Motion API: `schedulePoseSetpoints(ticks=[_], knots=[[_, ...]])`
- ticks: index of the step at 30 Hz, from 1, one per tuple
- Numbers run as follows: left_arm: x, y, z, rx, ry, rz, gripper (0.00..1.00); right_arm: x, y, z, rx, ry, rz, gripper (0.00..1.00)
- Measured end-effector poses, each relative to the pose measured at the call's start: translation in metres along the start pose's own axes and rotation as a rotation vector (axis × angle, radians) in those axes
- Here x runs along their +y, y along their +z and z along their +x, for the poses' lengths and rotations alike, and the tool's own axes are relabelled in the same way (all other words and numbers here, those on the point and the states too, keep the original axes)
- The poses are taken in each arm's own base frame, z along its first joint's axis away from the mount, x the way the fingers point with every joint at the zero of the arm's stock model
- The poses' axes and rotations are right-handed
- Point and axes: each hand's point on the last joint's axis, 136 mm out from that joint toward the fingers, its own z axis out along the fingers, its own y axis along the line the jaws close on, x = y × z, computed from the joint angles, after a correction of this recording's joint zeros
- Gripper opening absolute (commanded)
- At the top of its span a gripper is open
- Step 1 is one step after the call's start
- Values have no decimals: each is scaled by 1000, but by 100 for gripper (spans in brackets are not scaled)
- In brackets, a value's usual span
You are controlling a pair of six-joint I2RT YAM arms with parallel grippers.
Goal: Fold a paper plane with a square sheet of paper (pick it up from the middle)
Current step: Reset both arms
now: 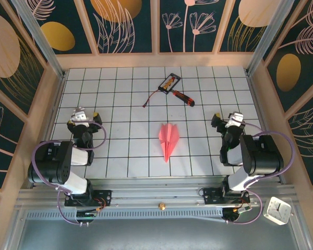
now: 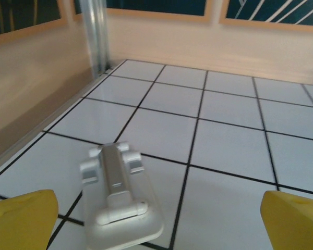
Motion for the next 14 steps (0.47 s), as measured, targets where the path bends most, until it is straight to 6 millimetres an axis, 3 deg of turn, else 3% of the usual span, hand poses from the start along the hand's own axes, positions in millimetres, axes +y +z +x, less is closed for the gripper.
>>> schedulePoseSetpoints(ticks=[14], knots=[[-9, 0, -5, -19, 5, 51, 99, 2, 1, -5, -17, 2, -5, 99]])
